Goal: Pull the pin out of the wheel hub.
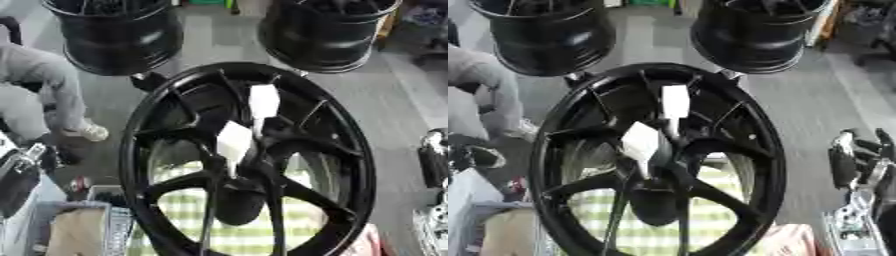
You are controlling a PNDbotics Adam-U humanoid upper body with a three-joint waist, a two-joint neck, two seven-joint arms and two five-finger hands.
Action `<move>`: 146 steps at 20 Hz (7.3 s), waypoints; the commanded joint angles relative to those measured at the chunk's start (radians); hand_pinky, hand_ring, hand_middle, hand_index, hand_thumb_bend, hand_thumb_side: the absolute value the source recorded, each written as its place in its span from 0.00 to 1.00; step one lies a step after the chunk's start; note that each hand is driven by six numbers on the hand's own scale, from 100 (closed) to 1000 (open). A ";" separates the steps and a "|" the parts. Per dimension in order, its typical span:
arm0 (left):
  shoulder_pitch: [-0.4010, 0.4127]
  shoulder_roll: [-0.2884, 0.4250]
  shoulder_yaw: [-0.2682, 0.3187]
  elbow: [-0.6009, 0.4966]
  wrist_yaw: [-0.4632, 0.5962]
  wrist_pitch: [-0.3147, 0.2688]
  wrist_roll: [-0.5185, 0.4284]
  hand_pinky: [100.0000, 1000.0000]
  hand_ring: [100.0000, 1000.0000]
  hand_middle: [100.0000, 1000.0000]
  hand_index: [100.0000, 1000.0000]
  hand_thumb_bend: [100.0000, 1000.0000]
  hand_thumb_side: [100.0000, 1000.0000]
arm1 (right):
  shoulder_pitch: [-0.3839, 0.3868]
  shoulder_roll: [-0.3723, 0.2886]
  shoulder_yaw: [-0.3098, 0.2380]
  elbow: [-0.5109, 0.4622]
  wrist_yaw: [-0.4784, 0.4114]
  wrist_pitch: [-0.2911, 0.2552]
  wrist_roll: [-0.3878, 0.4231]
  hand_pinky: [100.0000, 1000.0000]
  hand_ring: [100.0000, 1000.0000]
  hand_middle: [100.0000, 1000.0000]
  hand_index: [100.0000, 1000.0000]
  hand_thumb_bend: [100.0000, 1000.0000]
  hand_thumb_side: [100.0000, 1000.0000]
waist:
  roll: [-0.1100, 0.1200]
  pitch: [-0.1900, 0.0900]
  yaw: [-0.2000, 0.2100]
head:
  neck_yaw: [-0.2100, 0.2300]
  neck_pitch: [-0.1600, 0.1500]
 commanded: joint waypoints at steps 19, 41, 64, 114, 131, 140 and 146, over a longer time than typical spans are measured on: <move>-0.425 0.485 -0.134 0.133 0.338 -0.373 0.075 0.68 0.63 0.65 0.70 0.00 0.21 | 0.006 -0.036 -0.006 -0.008 0.011 -0.001 -0.003 0.53 0.56 0.60 0.89 0.00 0.51 | 0.040 -0.033 -0.019 | -0.020 -0.003; -1.045 0.371 -0.850 0.398 0.100 -0.932 -0.254 0.72 0.69 0.72 0.83 0.00 0.27 | 0.031 -0.076 0.001 0.000 0.023 0.003 0.004 0.53 0.56 0.60 0.89 0.00 0.51 | 0.088 -0.072 -0.044 | -0.025 -0.003; -1.015 0.365 -1.081 0.312 -0.364 -0.932 -0.255 0.71 0.69 0.74 0.87 0.55 0.62 | 0.032 -0.083 0.001 0.003 0.026 0.005 0.005 0.53 0.56 0.60 0.89 0.00 0.51 | 0.095 -0.078 -0.049 | -0.024 -0.003; -0.963 0.357 -1.111 0.350 -0.327 -0.932 -0.255 0.56 0.47 0.51 0.73 0.24 0.33 | 0.033 -0.080 0.002 0.009 0.024 0.000 0.006 0.53 0.56 0.60 0.89 0.00 0.51 | 0.098 -0.081 -0.055 | -0.015 -0.003; -0.970 0.406 -1.042 0.285 -0.185 -0.932 -0.255 0.43 0.31 0.32 0.53 0.06 0.16 | 0.035 -0.080 0.001 0.010 0.023 0.001 0.007 0.53 0.55 0.60 0.89 0.00 0.51 | 0.095 -0.084 -0.053 | -0.014 -0.003; -0.952 0.541 -0.817 0.222 -0.057 -0.932 -0.255 0.46 0.32 0.33 0.55 0.14 0.17 | 0.037 -0.080 -0.003 0.013 0.022 0.001 0.003 0.53 0.55 0.60 0.89 0.00 0.51 | 0.097 -0.088 -0.043 | -0.015 -0.003; -0.828 0.658 -0.620 0.326 -0.090 -0.932 -0.255 0.47 0.33 0.34 0.57 0.17 0.17 | 0.037 -0.075 -0.007 0.015 0.020 -0.002 0.000 0.53 0.55 0.60 0.89 0.00 0.51 | 0.096 -0.087 -0.033 | -0.023 -0.003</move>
